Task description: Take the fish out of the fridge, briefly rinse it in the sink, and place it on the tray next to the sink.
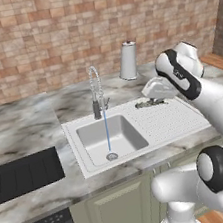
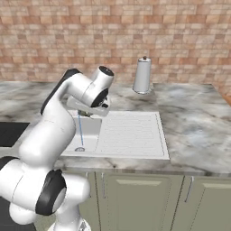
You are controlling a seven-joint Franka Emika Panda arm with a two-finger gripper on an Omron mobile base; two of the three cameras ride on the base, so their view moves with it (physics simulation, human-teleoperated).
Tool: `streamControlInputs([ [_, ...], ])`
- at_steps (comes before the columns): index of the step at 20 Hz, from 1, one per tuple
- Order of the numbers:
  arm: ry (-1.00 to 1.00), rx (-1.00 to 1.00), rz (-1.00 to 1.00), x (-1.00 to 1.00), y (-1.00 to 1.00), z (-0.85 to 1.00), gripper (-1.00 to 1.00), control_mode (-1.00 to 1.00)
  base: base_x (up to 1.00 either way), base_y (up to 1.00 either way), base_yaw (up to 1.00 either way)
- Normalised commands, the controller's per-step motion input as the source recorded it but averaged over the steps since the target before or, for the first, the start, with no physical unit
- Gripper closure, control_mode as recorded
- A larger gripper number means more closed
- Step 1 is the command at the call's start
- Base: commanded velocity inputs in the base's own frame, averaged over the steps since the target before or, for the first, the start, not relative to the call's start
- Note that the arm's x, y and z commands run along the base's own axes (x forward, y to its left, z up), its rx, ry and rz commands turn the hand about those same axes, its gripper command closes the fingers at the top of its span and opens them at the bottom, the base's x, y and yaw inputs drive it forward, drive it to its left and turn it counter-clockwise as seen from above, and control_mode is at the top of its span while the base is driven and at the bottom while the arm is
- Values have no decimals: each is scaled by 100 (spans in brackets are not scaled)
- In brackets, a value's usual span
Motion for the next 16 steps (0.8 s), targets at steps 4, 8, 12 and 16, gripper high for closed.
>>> streamControlInputs([
  [4, 5, 1, 17, 68, 9, -46, 100, -100, 0, 0, 0],
  [8, 0, 3, 17, 48, 0, -25, 100, -100, 0, 0, 0],
  [12, 0, 2, 20, 23, 22, -42, 100, -100, 0, 0, 0],
  [16, 0, 1, 11, 20, 38, -35, 100, -100, 0, 0, 0],
])
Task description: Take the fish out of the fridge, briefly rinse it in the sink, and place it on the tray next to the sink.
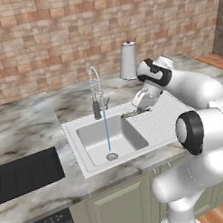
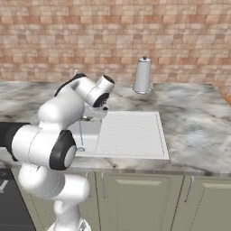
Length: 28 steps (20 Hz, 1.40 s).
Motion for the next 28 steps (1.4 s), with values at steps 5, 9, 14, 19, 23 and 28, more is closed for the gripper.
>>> streamControlInputs([
  [5, -4, 5, 2, 8, 17, -27, 100, -100, 0, 0, 0],
  [9, -12, 12, 0, 0, 1, -21, 100, -100, 0, 0, 0],
  [14, -14, 15, 0, 4, 5, -6, 100, -100, 0, 0, 0],
  [19, -6, 7, 0, 19, 18, -3, 100, -100, 0, 0, 0],
  [23, 0, 0, 0, 24, 18, -14, 100, -100, 0, 0, 0],
  [28, 1, -2, 0, 19, 7, -29, 100, -100, 0, 0, 0],
])
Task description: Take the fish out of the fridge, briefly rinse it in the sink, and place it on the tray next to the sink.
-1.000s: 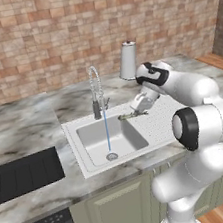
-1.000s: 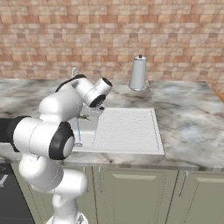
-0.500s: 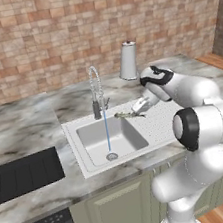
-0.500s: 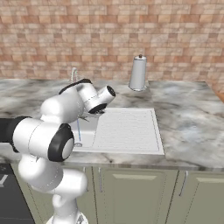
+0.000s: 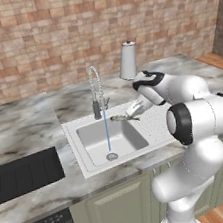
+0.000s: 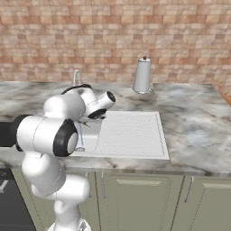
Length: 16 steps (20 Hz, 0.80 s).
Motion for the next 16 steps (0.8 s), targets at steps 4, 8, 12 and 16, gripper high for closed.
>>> streamControlInputs([
  [4, 0, 0, 0, 23, 3, -24, 100, -100, 0, 0, 0],
  [8, 0, 0, 0, 34, 5, -19, 100, -100, 0, 0, 0],
  [12, 0, 0, 0, 39, 10, -4, 100, -100, 0, 0, 0],
  [16, 0, 0, 0, 22, 0, 0, 100, -100, 0, 0, 0],
])
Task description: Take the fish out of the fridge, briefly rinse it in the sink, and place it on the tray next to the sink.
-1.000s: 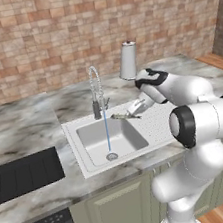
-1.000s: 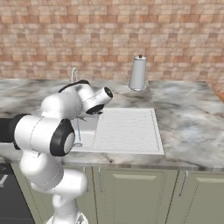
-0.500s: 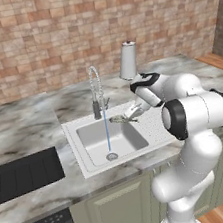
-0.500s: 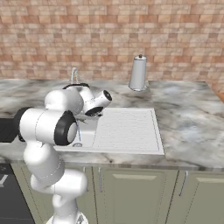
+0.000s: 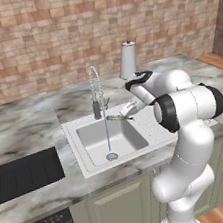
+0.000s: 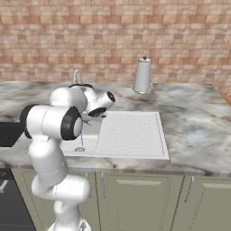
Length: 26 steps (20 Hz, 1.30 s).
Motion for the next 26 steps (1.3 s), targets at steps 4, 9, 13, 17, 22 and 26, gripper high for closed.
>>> streamControlInputs([
  [4, 0, 0, 0, 23, 0, -1, 100, -100, 0, 0, 0],
  [9, 0, 0, -1, 44, 0, -12, 100, -100, 0, 0, 0],
  [13, 0, 0, 0, -2, 11, -3, 100, -100, 0, 0, 0],
  [17, 0, -1, 0, -32, 12, -1, 100, -100, 0, 0, 0],
  [22, 1, -7, 0, 1, 25, -30, 100, -100, 0, 0, 0],
  [26, 1, -6, 0, 11, 13, -35, 100, -100, 0, 0, 0],
])
